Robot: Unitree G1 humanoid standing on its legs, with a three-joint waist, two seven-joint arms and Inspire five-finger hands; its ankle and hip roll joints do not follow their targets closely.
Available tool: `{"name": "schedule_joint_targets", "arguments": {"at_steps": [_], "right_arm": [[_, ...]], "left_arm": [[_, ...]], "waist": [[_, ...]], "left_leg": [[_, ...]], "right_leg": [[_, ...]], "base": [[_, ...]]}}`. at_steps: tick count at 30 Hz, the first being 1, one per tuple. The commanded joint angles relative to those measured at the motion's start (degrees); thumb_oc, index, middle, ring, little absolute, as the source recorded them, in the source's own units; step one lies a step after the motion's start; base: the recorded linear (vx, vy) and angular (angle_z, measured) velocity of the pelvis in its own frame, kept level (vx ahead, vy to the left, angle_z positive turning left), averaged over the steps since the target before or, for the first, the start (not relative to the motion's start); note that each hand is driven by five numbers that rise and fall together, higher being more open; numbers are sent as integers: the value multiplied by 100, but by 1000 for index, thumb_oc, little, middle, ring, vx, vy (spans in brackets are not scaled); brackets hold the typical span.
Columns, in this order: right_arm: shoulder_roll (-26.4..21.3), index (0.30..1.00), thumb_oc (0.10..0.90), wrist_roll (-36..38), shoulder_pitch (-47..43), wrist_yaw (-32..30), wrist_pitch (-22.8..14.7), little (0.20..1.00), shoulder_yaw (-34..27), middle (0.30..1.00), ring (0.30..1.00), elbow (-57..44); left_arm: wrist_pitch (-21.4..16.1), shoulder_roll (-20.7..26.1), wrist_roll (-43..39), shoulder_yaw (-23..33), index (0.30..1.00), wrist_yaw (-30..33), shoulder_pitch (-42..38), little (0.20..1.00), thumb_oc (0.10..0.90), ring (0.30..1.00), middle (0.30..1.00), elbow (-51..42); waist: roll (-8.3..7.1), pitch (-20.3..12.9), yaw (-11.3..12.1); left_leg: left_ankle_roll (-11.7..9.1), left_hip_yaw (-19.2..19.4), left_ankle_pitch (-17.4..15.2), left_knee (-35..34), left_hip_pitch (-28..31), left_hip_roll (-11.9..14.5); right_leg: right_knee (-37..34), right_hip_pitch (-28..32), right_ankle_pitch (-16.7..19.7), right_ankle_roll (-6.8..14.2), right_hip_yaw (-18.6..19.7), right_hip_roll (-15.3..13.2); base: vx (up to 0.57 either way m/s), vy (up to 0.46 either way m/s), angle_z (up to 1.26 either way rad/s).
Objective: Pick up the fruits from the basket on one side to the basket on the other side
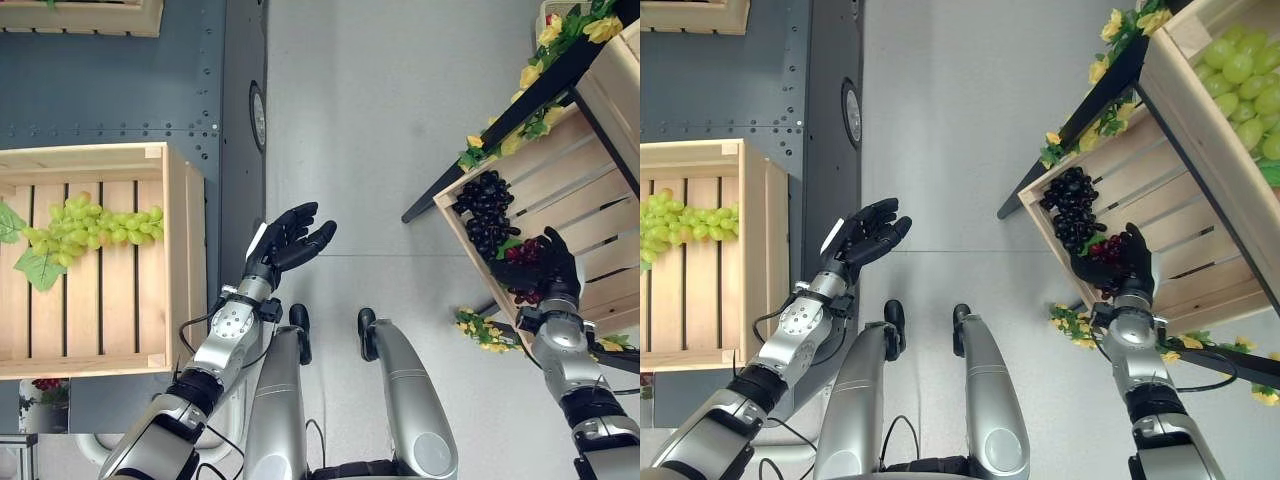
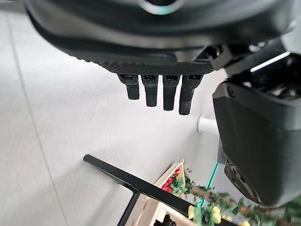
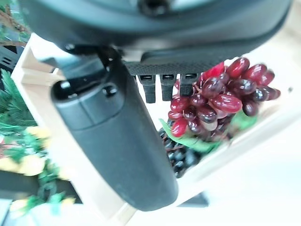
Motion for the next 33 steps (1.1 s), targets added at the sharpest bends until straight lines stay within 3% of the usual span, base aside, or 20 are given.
{"name": "schedule_joint_targets", "arguments": {"at_steps": [1,3,6,9,12,16,19,24,26,33], "right_arm": [[-75,900,800,-29,69,277,-764,900,-20,900,900,-310],[83,900,800,-271,112,187,-860,900,120,900,900,-399],[181,900,800,50,132,340,-894,900,185,900,900,-561],[480,900,800,366,247,526,-1220,900,194,900,900,-518],[663,900,800,59,333,474,-1131,900,259,900,900,-541],[576,900,800,178,240,579,-888,900,324,900,900,-394],[559,900,800,742,148,1227,-819,900,350,900,900,-197],[636,900,800,1264,152,1833,-903,900,430,900,900,-229],[659,900,800,1835,260,2401,-985,900,417,900,900,-392],[535,900,800,2499,384,3352,-847,900,384,900,900,-551]], "left_arm": [[-1310,-76,911,-21,900,891,-158,900,800,900,900,-1053],[-1519,26,1431,69,900,1479,-289,900,800,900,900,-1245],[-1688,187,1253,284,900,1857,-422,900,800,900,900,-1518],[-2127,199,832,795,900,2230,-499,900,800,900,900,-1658],[-2294,183,1016,1257,900,2726,-455,900,800,900,900,-1843],[-2064,406,1077,1581,900,3381,-574,900,800,900,900,-1637],[-2093,483,687,2022,900,3557,-586,900,800,900,900,-1161],[-1955,612,1260,2304,900,4202,-546,900,800,900,900,-754],[-1660,966,1484,2428,900,4274,-551,900,800,900,900,31],[-742,1856,1838,2331,900,4354,-447,900,800,900,900,1433]], "waist": [[-20,-86,77],[-9,-86,100],[13,-86,140],[73,-86,200],[159,-86,271],[221,-86,336],[253,-86,396],[272,-86,426],[288,-86,410],[318,-86,327]], "left_leg": [[272,514,-1037,170,815,-247],[257,496,-988,113,876,-268],[245,451,-893,-22,922,-321],[206,368,-771,-267,1045,-404],[162,267,-658,-437,1110,-484],[109,180,-584,-566,1288,-530],[69,123,-536,-603,1400,-551],[21,97,-494,-579,1425,-542],[-1,129,-532,-435,1408,-490],[-37,270,-539,-222,1237,-389]], "right_leg": [[-470,475,419,-246,-341,168],[-487,538,412,-254,-344,160],[-541,582,413,-277,-341,158],[-573,674,359,-301,-361,143],[-545,729,286,-331,-403,101],[-617,932,248,-348,-480,30],[-724,1118,232,-390,-558,-20],[-790,1223,214,-432,-588,-33],[-704,1272,125,-476,-624,-76],[-586,1162,91,-484,-634,-165]], "base": [[51,24,-2],[33,19,2],[6,20,8],[14,18,8],[4,15,14],[33,19,19],[58,24,17],[22,35,8],[53,83,4],[42,78,5]]}}
